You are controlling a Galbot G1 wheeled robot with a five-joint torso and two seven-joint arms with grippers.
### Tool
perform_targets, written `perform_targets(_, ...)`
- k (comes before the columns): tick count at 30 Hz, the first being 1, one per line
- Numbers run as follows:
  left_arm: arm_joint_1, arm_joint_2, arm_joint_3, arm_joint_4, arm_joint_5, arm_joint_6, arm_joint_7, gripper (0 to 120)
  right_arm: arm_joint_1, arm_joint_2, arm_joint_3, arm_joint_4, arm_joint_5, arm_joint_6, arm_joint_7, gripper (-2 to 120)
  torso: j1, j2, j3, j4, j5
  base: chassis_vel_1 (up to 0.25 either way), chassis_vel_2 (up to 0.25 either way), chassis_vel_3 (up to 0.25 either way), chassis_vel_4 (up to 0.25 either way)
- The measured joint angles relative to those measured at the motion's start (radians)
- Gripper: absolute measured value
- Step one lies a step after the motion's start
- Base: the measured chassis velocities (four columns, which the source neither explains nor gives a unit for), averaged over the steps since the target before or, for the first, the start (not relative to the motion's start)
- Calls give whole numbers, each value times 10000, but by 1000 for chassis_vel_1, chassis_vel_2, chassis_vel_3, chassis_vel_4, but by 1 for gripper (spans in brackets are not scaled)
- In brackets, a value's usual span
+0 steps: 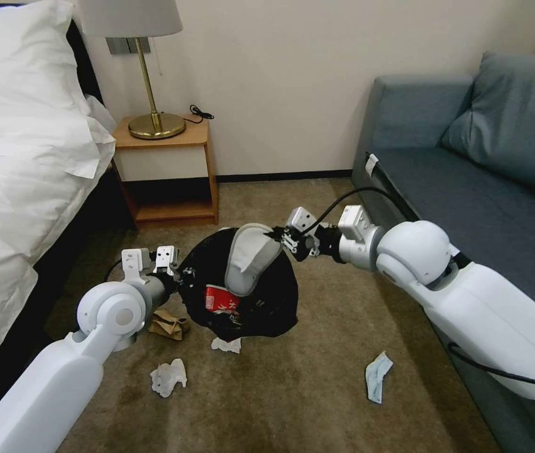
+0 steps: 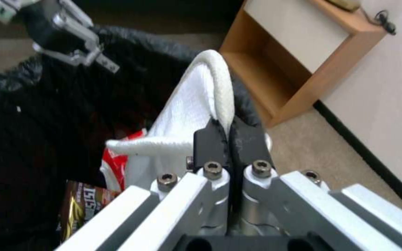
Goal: Pick up the trash bin, then pick up the garbage on the floor and place it into the trash bin.
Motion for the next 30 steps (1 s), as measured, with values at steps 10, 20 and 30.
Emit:
perform_targets(10, 78, -64, 25, -124, -102, 0, -134, 2, 53, 445, -338, -486, -175, -198, 578, 19, 1, -1, 0, 0, 0, 0, 0, 0, 0)
perform_targets(20, 224, 35, -190, -242, -193, 0, -134, 2, 483, 557, -241, -601, 879, -270, 1866, 56, 1, 0, 0, 0, 0, 0, 0, 0, 0)
perform_targets(30, 1280, 124, -1702, -787, -60, 0, 21, 2, -236, -72, 1924, -709, 3451, -529, 3583, 99, 1, 0, 0, -1, 3, 0, 0, 0, 0)
